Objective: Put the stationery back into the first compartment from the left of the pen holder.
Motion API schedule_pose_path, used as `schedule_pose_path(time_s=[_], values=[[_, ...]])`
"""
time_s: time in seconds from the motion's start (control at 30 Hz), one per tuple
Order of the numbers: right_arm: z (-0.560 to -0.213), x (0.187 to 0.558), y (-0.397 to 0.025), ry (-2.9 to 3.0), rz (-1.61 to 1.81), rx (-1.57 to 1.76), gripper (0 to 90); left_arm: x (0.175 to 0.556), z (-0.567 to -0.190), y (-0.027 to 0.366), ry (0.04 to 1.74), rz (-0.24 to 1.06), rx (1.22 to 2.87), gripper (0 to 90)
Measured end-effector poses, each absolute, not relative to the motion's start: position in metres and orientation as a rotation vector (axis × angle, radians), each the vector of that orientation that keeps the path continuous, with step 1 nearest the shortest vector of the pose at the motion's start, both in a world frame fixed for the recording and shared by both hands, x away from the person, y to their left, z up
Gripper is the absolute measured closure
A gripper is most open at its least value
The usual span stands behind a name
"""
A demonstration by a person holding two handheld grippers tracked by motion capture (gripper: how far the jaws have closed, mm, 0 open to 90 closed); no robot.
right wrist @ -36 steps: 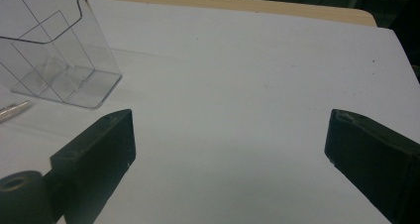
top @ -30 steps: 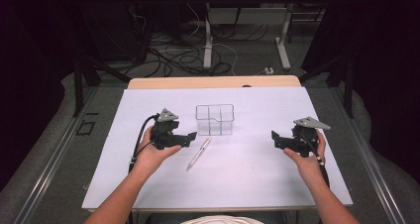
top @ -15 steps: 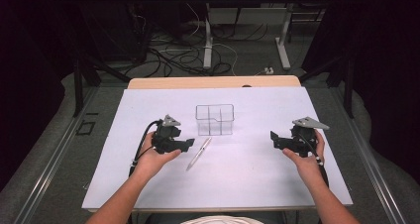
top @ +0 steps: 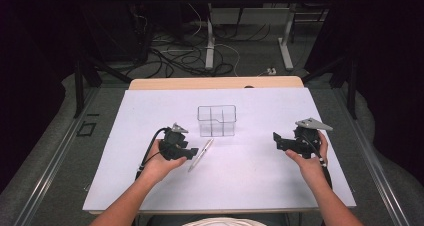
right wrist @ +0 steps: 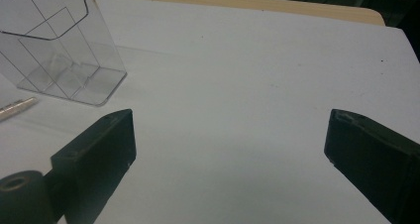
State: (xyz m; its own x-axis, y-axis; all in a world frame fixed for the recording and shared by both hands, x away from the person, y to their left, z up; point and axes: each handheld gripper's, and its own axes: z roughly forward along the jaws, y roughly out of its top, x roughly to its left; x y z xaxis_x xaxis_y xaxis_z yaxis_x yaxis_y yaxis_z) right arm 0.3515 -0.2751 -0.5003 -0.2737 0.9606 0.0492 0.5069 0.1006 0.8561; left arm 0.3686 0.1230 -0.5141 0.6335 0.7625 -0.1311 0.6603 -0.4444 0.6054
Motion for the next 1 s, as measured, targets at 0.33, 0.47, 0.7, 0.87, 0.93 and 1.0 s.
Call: schedule_pose_path(time_s=[0.33,0.47,0.7,0.87,0.93,1.0], values=[[-0.501,0.352,-0.275,1.850,1.087,1.418,5.3,0.367,-0.523,0.114,1.137,0.128,2.282,55.5],[-0.501,0.352,-0.276,1.849,1.084,1.421,5.3,0.367,-0.525,0.112,1.148,0.095,2.299,59.2],[-0.501,0.352,-0.275,1.857,1.087,1.420,5.3,0.367,-0.529,0.110,1.171,0.057,2.322,63.9],[-0.501,0.352,-0.275,1.856,1.089,1.420,5.3,0.366,-0.532,0.107,1.187,0.034,2.341,67.2],[-0.500,0.352,-0.276,1.857,1.086,1.421,5.3,0.366,-0.533,0.106,1.180,0.032,2.351,68.2],[-0.501,0.352,-0.276,1.859,1.085,1.418,5.3,0.366,-0.534,0.106,1.175,0.036,2.366,69.4]])
